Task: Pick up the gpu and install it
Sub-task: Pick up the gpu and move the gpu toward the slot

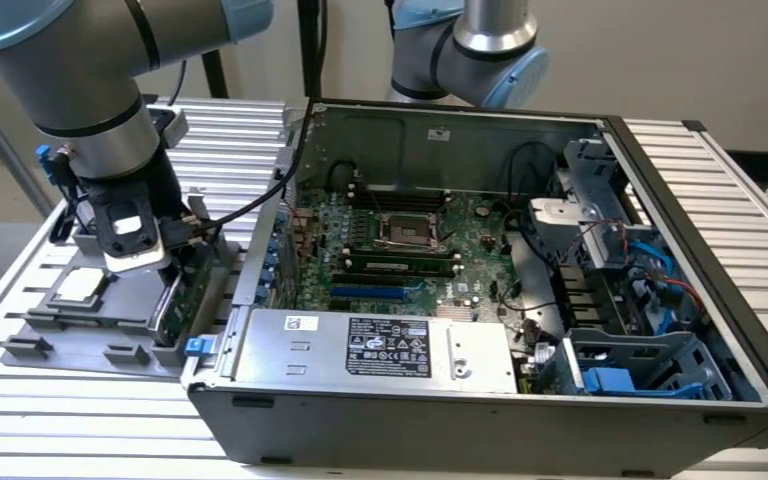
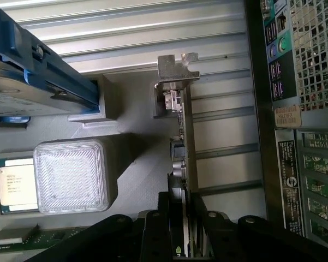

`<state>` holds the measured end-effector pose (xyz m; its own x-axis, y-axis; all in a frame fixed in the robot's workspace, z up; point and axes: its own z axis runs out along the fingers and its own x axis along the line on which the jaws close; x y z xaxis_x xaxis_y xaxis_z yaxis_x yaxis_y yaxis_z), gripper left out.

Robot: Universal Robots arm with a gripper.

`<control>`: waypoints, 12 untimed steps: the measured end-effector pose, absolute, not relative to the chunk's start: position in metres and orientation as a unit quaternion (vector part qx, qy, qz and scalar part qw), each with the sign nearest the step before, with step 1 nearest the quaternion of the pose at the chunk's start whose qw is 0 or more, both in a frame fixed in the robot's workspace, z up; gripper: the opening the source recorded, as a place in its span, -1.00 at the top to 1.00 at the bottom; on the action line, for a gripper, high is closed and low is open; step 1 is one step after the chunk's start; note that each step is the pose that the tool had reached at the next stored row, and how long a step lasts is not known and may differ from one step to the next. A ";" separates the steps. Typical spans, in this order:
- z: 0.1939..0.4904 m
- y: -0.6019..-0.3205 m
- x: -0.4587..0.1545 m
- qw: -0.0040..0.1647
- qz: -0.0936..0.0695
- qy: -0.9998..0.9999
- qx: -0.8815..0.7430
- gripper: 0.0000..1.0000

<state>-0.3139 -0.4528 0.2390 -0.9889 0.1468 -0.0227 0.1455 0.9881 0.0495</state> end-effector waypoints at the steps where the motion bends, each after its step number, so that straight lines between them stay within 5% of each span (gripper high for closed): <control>1: 0.239 -0.453 -0.314 0.013 0.024 0.997 0.073 0.45; 12: 0.239 -0.454 -0.313 0.013 0.024 0.998 0.054 0.45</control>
